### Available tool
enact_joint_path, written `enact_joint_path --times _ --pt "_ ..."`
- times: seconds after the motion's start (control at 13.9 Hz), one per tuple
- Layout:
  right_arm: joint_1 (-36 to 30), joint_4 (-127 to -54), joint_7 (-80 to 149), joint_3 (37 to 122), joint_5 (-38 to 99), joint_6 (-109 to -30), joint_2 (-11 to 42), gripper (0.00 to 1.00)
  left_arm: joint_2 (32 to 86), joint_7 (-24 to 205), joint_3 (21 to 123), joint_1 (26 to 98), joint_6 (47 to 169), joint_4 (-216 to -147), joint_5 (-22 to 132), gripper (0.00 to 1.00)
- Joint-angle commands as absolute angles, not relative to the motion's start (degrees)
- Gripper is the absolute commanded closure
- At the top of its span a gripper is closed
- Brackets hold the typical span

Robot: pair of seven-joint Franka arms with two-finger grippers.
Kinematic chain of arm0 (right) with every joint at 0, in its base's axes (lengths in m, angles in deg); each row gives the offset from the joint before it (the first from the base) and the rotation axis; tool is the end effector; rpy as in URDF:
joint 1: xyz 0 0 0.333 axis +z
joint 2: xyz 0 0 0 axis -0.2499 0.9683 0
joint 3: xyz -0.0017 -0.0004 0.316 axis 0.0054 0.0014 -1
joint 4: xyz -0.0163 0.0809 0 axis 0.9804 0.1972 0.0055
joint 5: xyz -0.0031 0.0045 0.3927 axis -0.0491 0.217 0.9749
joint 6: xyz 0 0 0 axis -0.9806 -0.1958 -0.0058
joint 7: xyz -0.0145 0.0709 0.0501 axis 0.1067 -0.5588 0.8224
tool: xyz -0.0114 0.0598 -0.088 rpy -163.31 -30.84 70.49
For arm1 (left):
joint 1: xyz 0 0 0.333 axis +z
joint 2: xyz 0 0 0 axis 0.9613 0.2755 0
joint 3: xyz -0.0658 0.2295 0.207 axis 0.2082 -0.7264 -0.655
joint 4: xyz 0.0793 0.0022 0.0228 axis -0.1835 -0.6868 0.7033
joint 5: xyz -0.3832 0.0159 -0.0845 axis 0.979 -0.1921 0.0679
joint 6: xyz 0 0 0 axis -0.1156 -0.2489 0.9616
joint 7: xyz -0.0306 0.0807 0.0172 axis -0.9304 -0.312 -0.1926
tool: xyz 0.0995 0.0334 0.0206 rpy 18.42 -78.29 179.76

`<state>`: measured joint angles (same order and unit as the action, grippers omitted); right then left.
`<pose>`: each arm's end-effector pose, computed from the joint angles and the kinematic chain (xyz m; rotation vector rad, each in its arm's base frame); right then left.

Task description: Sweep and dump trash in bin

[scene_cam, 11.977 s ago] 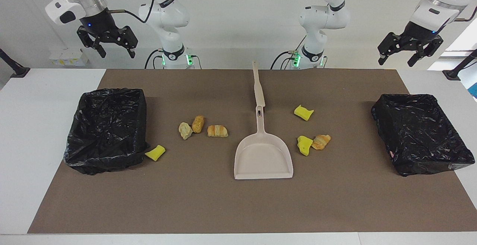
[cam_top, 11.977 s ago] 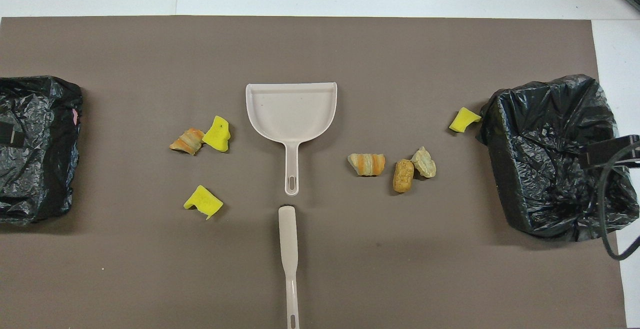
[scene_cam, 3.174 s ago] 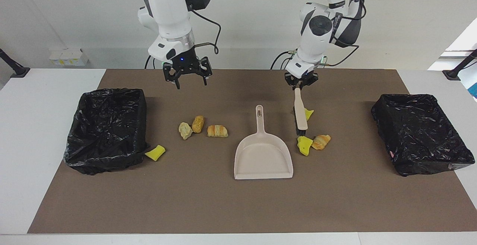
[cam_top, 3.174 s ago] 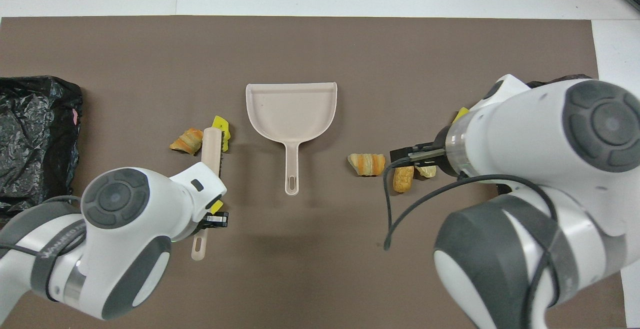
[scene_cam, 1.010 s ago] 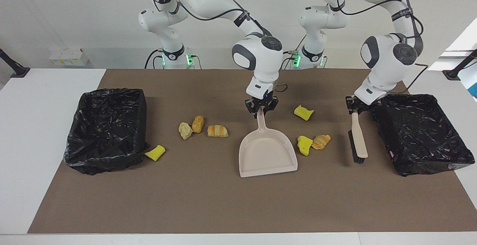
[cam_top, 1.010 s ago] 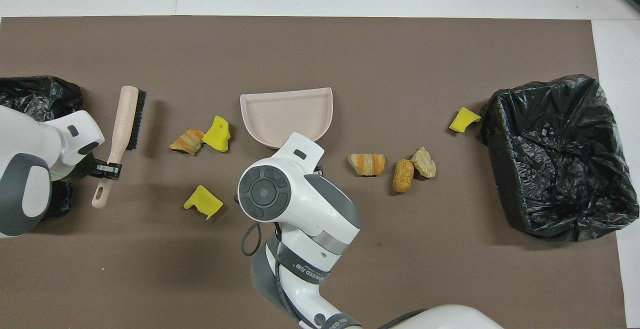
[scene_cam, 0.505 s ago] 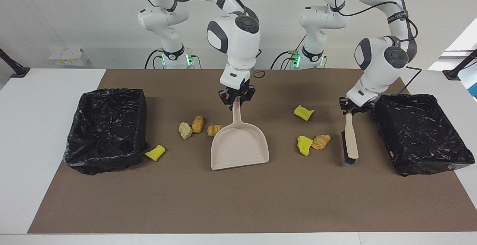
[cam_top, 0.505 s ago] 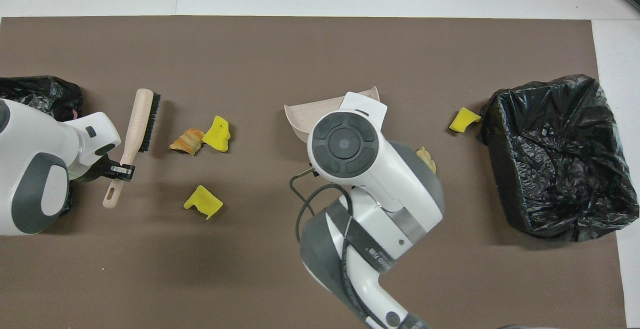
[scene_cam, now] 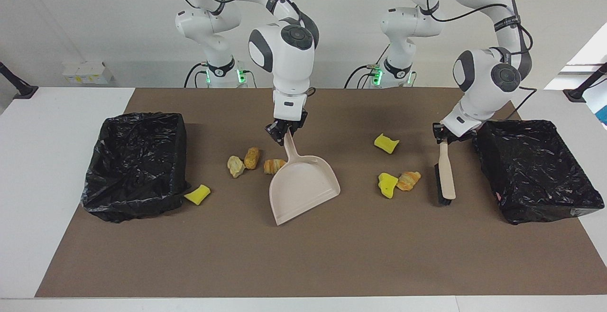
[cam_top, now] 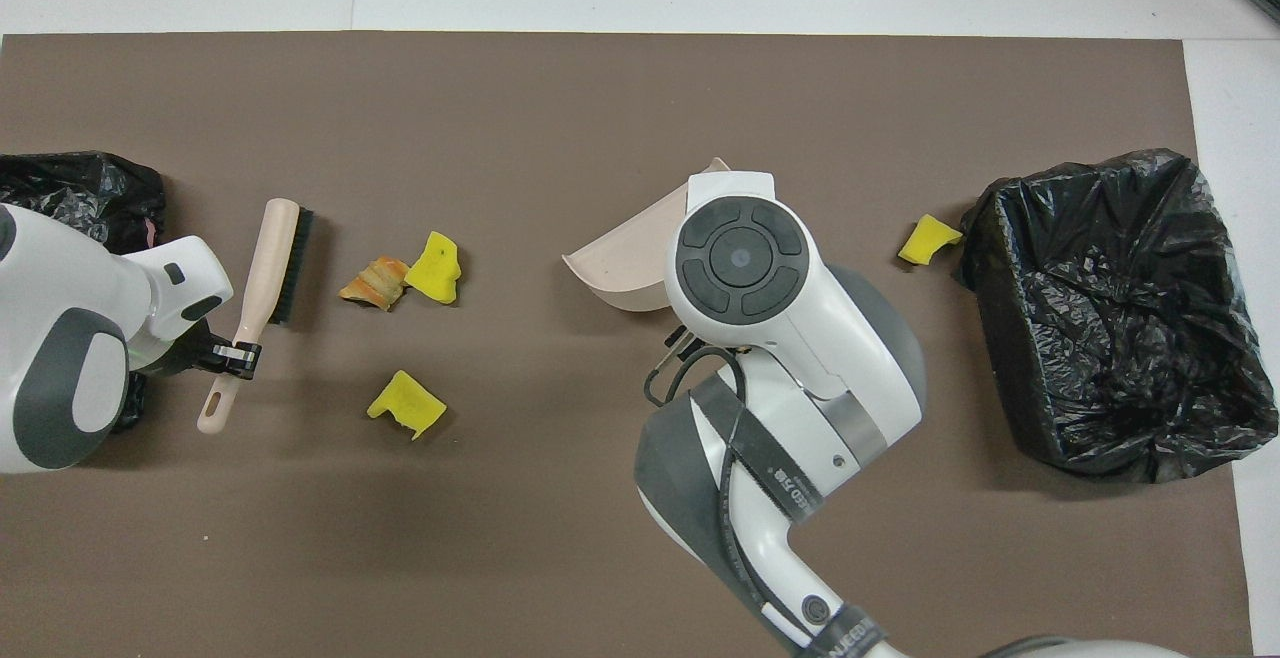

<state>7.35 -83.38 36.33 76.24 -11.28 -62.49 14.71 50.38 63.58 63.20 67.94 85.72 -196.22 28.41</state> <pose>0.5469 0.3208 0.4556 2.7627 1.1769 0.0327 0.5221 -0.0052 0.3757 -3.1054 0.3414 0.2467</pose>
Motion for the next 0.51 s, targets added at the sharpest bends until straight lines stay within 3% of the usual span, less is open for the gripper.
enact_joint_path --times 0.0,0.43 --pt "5.5 -84.8 45.1 75.5 -9.0 -63.3 13.9 1.00 48.6 63.7 63.4 68.7 85.2 -197.7 27.9 1.00" --pt "3.5 -89.2 72.2 75.6 -5.9 -72.2 15.4 1.00 48.9 63.8 63.4 68.8 84.3 -197.6 27.8 1.00"
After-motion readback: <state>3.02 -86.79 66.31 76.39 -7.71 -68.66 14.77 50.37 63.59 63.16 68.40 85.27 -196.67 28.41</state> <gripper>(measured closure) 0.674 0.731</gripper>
